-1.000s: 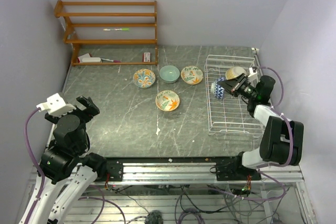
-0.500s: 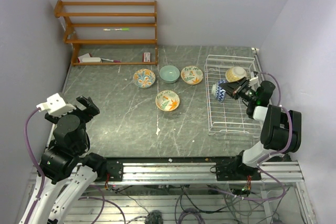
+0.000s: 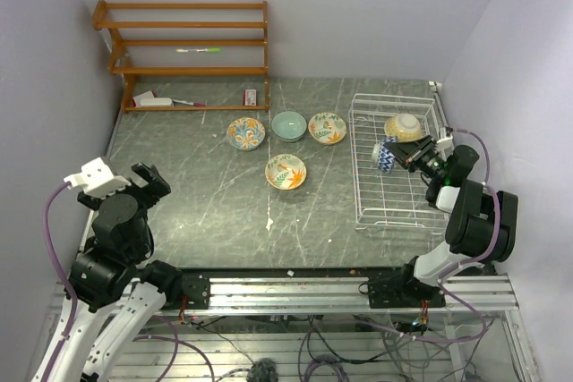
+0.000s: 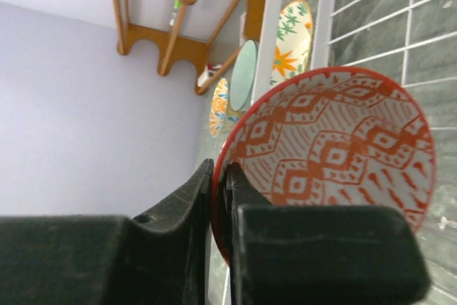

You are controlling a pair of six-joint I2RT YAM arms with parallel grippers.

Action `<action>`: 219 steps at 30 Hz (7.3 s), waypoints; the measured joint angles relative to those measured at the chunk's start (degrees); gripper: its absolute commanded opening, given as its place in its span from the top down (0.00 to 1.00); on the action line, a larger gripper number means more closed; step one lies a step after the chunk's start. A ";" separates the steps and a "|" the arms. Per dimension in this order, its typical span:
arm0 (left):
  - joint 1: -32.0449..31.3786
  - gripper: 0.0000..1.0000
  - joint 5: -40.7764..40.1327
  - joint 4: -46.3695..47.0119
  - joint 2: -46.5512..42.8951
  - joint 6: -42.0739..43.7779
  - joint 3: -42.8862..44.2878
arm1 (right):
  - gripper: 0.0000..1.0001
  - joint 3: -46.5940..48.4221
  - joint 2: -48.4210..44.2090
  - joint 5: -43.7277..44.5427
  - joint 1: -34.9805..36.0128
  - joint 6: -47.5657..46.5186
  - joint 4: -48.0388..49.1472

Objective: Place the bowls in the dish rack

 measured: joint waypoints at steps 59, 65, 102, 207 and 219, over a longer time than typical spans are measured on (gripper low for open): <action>0.02 0.02 -0.02 0.00 -1.01 0.00 0.00 | 0.35 10.58 -11.47 16.68 4.35 -12.81 -32.41; 0.04 0.02 0.11 0.02 -1.01 0.00 0.00 | 0.28 15.08 -14.97 22.91 6.86 -21.70 -43.69; 0.09 0.02 2.10 1.27 -0.66 1.01 0.00 | 0.30 31.36 -8.20 62.58 36.30 -36.94 -68.98; 0.09 0.02 2.62 1.70 -0.35 1.14 0.00 | 1.00 8.28 -18.03 31.12 19.47 -18.47 -40.50; 0.09 0.02 2.60 1.68 -0.33 1.14 0.00 | 1.00 -0.79 -12.31 14.32 12.35 -2.99 -15.61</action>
